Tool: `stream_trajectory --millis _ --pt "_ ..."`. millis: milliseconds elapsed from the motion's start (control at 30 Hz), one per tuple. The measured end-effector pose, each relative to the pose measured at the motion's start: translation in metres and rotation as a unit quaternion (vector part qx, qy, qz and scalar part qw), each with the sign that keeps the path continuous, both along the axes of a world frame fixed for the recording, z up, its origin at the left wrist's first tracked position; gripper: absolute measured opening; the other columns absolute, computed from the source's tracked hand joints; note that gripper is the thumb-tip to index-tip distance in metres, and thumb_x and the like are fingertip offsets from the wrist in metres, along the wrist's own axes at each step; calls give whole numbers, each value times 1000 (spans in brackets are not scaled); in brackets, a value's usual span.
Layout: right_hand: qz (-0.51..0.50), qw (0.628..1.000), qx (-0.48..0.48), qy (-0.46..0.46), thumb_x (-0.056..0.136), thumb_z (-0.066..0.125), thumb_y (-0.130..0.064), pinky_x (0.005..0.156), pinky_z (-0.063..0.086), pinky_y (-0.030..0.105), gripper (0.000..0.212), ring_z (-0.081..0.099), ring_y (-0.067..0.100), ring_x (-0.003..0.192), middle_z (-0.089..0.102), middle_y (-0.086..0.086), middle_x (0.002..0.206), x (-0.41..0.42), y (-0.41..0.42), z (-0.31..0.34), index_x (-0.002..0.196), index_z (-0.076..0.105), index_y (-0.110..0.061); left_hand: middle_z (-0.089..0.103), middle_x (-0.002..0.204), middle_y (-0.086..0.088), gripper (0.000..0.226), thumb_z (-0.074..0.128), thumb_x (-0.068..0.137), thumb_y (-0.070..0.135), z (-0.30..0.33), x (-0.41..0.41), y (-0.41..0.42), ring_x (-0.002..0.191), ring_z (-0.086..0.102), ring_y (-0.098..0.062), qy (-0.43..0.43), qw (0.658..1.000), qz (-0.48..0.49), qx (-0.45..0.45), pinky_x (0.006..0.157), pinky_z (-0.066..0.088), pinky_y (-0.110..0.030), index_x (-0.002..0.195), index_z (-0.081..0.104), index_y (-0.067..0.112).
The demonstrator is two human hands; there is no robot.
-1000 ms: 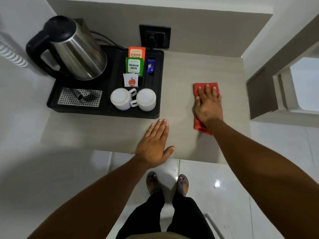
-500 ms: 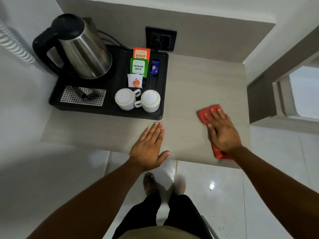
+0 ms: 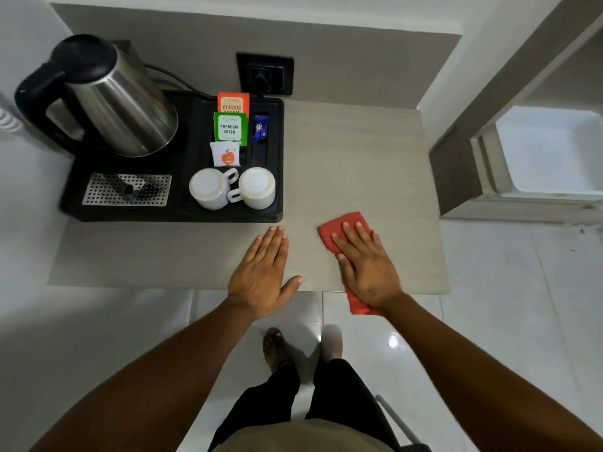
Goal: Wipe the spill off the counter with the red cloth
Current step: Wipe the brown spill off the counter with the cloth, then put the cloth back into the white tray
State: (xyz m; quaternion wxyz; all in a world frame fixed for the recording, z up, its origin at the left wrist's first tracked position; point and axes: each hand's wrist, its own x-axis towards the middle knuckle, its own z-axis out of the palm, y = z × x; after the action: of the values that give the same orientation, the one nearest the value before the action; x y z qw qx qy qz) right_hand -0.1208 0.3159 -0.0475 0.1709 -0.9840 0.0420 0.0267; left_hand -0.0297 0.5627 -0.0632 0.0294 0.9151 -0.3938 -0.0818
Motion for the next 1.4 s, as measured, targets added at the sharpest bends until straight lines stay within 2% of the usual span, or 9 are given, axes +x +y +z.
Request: stream_trajectory --millis 167,300,567,667,800,900,1000,1133,1400 --pt "-180 984 13 5 102 27 -43 123 13 52 53 17 29 152 29 7 162 4 -82 7 151 39 -26 10 171 -19 92 11 100 69 -1 0 -2 159 3 -29 2 1000 -1 5 129 12 -48 161 12 0" --pt "-296 955 34 14 103 31 -39 123 7 54 52 14 37 151 28 15 162 52 -64 9 149 42 -19 11 171 -19 92 12 100 68 1 -1 -2 159 4 -30 -1 1000 0 19 129 12 -49 160 13 -1" --pt "-104 995 -1 -5 104 33 -49 122 -5 55 52 4 24 154 20 0 165 9 7 1 153 34 -31 3 172 -18 95 12 97 71 3 -1 -7 159 -3 -31 22 999 9 36 129 6 -49 161 6 2" --pt "-104 995 8 -13 104 39 -40 122 4 59 45 13 24 153 32 0 161 2 -10 1 148 44 -30 -3 171 -21 101 6 93 76 7 -12 -26 158 -9 -35 36 996 62 55 128 2 -55 161 0 0" --pt "-168 984 50 -13 105 42 -31 124 9 52 42 18 25 152 37 2 159 17 -47 1 146 47 -28 -5 169 -27 101 4 93 73 13 -25 -61 156 -10 -43 46 988 142 49 126 -3 -60 160 0 -2" --pt "-220 971 96 -8 105 42 -27 124 15 49 44 14 22 153 30 -2 162 28 -92 7 149 41 -31 -6 170 -25 99 3 93 71 17 -21 -82 157 -10 -40 55 994 93 34 127 -1 -56 160 -3 -1" --pt "-257 958 115 -47 104 46 -21 120 27 45 44 21 21 151 32 -4 161 33 -142 24 147 45 -31 -9 170 -20 94 9 95 69 26 -9 -129 157 -14 -36 52 998 23 25 128 -4 -51 161 -6 3" --pt "-269 955 94 -79 102 47 -13 122 24 43 50 23 20 151 32 -6 161 32 -222 56 149 42 -31 -7 171 -20 91 14 97 67 46 8 -234 158 -12 -35 48 998 -33 -10 127 -4 -50 161 -4 5" --pt "-344 932 67 -97 106 41 -29 119 25 44 44 33 27 147 34 -4 161 53 -403 90 150 38 -33 -6 172 -15 91 20 98 70 80 38 -455 159 -10 -30 64 988 -99 -96 128 -5 -46 163 -1 9"
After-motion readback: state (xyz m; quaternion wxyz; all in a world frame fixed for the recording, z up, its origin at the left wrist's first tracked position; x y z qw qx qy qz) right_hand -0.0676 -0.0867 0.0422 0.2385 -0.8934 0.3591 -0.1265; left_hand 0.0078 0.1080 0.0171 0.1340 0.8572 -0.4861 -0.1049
